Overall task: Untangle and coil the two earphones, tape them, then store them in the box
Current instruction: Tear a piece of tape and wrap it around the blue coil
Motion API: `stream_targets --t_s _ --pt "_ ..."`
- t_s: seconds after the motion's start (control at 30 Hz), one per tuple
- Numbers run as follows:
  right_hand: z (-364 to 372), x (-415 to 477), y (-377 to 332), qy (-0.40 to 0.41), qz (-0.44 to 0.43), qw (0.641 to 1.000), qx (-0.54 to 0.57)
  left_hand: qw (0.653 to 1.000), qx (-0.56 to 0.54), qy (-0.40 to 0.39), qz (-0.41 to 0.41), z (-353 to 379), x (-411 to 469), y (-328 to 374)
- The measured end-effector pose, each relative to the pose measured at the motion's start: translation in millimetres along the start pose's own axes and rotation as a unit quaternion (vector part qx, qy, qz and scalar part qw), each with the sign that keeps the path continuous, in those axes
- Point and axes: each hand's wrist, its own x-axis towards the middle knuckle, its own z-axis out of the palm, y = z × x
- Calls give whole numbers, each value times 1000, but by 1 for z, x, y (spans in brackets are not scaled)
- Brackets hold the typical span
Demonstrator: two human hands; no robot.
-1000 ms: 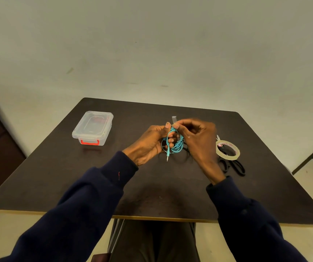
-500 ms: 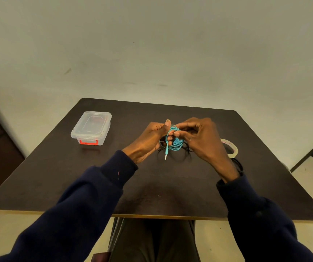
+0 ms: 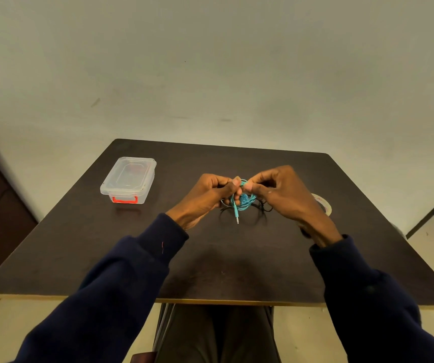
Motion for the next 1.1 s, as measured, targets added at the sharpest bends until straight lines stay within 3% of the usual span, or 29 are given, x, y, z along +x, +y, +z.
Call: stream_targets --t_s 0.13,0.47,0.57,0.67,0.83,1.0,1.1 --pt "-1 -1 2 0 28 992 121 1000 -3 12 -7 4 0 -1" --pt "6 -1 7 -70 109 919 374 999 -42 12 -31 7 4 -10" --pt "7 -2 5 -97 70 934 336 999 -42 13 -29 6 4 -10" --pt "11 -3 3 -54 28 965 255 999 -38 6 -24 6 3 -9" --pt "13 -3 6 -5 -13 982 186 998 -47 2 -38 6 1 -8" --pt "11 -2 5 -3 5 982 187 998 -57 -4 -34 6 -2 -10" --pt "9 0 3 -21 52 965 255 998 -54 -2 -36 3 -1 -16"
